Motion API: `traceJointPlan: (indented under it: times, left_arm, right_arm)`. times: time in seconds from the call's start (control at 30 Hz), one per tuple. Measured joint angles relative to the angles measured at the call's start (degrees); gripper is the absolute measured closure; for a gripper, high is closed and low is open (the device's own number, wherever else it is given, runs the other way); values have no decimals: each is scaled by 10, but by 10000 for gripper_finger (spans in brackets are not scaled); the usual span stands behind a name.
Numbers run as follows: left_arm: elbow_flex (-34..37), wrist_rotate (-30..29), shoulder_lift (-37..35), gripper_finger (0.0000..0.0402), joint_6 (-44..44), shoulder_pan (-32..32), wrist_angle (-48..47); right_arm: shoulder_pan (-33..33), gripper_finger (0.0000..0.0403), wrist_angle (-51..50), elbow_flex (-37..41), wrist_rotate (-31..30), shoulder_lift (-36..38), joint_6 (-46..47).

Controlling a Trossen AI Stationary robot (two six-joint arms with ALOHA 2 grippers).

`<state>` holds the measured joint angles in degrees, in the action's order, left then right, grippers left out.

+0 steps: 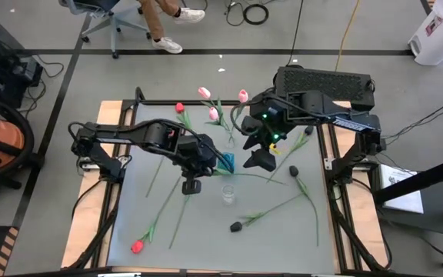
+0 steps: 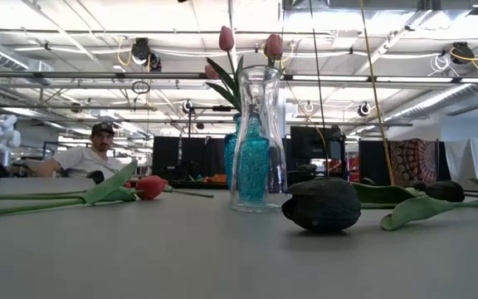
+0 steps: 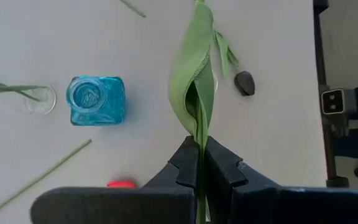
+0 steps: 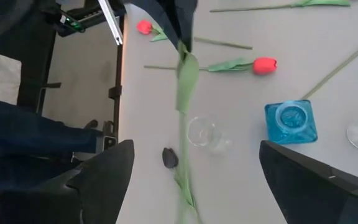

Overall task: Sort flowers into vase by color
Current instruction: Put the bottom left black tulip into the blue vase

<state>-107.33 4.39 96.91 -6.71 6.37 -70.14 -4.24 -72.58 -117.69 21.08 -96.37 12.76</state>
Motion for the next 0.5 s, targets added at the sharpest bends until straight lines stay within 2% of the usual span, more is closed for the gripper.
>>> traceJointPlan:
  times: [0.5]
  left_arm:
    - [0, 2, 3, 389, 16, -19, 57]
  right_arm:
    - [0, 64, 3, 0, 0, -1, 32]
